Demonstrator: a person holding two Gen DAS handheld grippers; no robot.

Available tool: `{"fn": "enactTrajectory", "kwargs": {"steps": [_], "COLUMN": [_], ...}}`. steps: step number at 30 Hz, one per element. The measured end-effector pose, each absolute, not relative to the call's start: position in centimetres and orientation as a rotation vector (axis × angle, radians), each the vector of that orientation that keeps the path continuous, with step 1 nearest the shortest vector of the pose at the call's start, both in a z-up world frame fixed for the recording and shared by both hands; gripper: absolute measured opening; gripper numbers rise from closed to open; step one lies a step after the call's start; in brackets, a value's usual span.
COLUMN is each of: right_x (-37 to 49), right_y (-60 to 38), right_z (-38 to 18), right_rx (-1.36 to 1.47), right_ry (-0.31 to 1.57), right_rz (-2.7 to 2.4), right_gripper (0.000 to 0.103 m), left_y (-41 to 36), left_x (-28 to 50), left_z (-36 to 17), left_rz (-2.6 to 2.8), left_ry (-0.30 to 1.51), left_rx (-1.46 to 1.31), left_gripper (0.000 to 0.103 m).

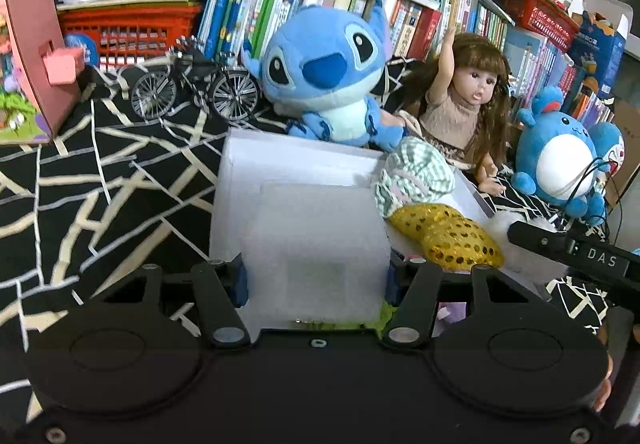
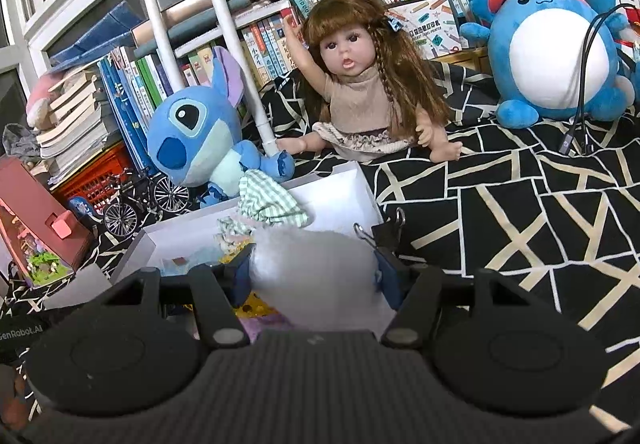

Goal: Organize soft objects
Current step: 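Open both tools to drop the fluffy plush and foam block into the box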

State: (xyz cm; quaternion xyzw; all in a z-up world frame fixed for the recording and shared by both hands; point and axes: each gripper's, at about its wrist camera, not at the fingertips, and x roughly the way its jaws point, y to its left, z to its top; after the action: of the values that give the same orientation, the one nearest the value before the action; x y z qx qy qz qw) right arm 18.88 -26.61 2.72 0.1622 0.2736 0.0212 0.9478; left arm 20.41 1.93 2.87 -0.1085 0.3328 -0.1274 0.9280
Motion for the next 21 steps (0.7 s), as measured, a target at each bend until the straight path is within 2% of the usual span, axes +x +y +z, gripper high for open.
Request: {"fn": "enactTrajectory", "kwargs": {"steps": [18,21], "right_x": [19.1,19.1], "right_y": [-24.6,-25.1], "right_z": [1.9,1.9], "right_rx": [0.336,0.335], "right_ry": [0.583,0.582], "right_rz": [0.104,0.094], "right_gripper": [0.065,0.065], "left_y": [1.0,1.3], "left_x": [21.1,21.0], "left_z": [2.1,2.2], "left_rz": [-0.313,-0.305], "left_ry": [0.725,0.725], "left_rx": [-0.302,-0.305], "left_gripper": [0.056,0.059]}}
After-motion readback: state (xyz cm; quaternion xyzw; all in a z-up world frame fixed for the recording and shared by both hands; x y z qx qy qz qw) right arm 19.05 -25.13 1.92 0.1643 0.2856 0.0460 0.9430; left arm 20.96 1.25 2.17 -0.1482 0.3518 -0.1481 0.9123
